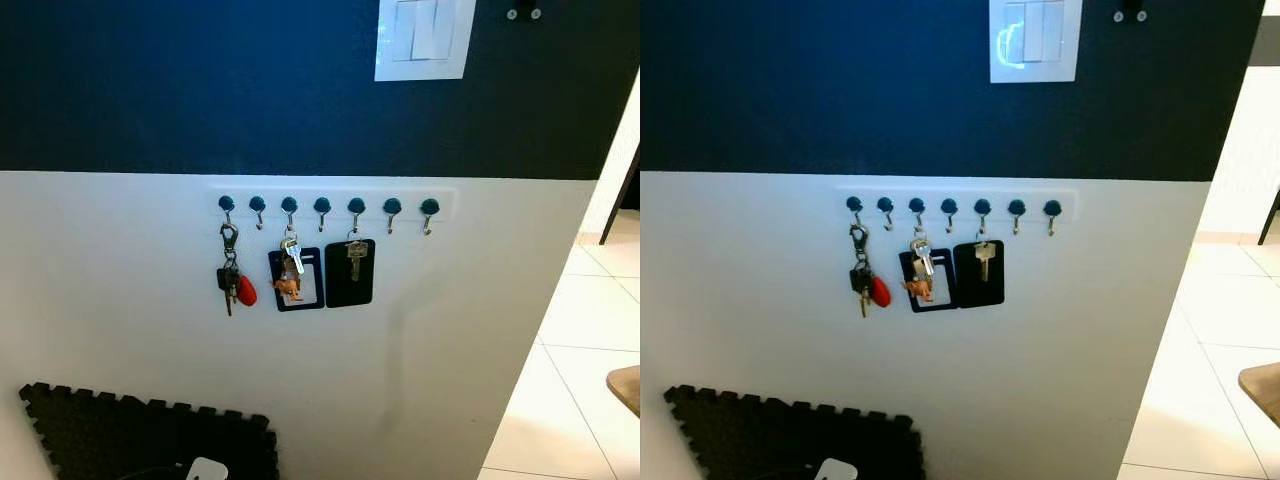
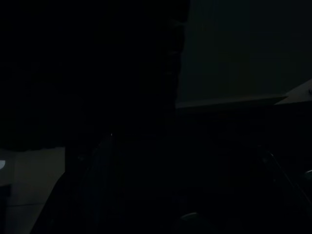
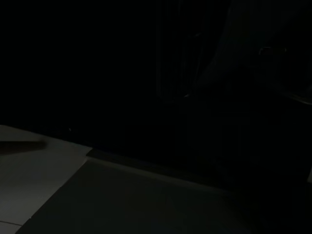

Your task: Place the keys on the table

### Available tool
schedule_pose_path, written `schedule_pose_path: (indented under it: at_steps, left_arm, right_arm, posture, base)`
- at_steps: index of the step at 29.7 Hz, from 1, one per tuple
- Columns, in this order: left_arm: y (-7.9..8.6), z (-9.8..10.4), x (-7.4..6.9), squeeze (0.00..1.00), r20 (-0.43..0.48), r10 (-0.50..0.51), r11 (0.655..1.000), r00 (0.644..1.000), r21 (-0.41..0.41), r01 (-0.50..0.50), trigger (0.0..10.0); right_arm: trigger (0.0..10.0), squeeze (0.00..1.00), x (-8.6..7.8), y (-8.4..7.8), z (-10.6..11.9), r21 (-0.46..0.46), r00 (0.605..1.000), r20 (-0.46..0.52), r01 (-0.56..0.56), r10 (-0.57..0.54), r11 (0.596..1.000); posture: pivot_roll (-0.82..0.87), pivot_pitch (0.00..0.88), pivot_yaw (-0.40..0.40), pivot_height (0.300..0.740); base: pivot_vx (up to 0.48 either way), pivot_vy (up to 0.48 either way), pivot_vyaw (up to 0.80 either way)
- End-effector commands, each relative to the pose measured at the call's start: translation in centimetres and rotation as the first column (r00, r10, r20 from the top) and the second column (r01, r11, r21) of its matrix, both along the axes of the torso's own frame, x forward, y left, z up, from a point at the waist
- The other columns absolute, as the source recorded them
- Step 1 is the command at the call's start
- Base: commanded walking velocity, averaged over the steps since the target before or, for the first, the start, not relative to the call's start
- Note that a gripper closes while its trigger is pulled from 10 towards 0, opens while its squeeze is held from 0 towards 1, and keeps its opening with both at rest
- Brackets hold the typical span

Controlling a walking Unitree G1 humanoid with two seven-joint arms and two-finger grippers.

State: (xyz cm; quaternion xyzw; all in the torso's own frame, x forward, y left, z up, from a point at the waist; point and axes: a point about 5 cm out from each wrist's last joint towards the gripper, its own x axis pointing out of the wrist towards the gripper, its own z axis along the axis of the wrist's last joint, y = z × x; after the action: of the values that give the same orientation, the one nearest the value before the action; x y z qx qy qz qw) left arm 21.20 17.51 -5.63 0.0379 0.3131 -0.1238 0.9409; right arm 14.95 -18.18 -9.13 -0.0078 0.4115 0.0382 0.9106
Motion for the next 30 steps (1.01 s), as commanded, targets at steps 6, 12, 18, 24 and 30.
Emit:
schedule_pose_path:
  at_steps: [6,12,18,24,30]
  left_arm:
    - [0.5,-0.1,-0.4,0.00,0.002,-0.014,1.000,1.000,0.017,0.014,10.0]
    - [0.6,0.1,-0.2,0.00,0.023,-0.011,1.000,1.000,0.006,0.010,10.0]
    - [0.5,0.7,0.2,0.00,0.073,-0.050,0.999,0.996,0.008,0.050,10.0]
    - [-0.5,3.3,1.8,0.00,0.275,-0.105,0.990,0.956,-0.062,0.127,10.0]
    - [-1.6,6.3,2.3,0.00,0.465,-0.180,0.957,0.867,-0.121,0.264,10.0]
  right_arm:
    - [10.0,0.00,-0.1,0.3,-0.1,0.007,1.000,-0.009,-0.005,0.005,1.000]
    - [10.0,0.00,0.0,0.4,0.0,0.012,1.000,0.004,-0.004,0.004,1.000]
    - [10.0,0.00,0.4,0.2,0.4,0.006,0.998,0.059,-0.005,0.005,1.000]
    - [10.0,0.00,3.1,-0.6,2.8,-0.019,0.950,0.310,0.041,-0.033,0.999]
    - [10.0,0.00,4.8,-0.1,5.4,-0.031,0.849,0.528,-0.001,0.018,1.000]
  posture:
    - [0.05,0.029,0.051,0.740]
    - [0.05,0.024,0.053,0.740]
    - [0.05,0.027,0.054,0.740]
    - [0.05,0.033,0.050,0.740]
    - [0.04,0.036,0.050,0.740]
  base:
    - [0.000,0.320,0.00]
    - [0.000,0.000,0.00]
    - [0.000,0.000,0.00]
    - [0.000,0.000,0.00]
    - [0.000,0.000,0.00]
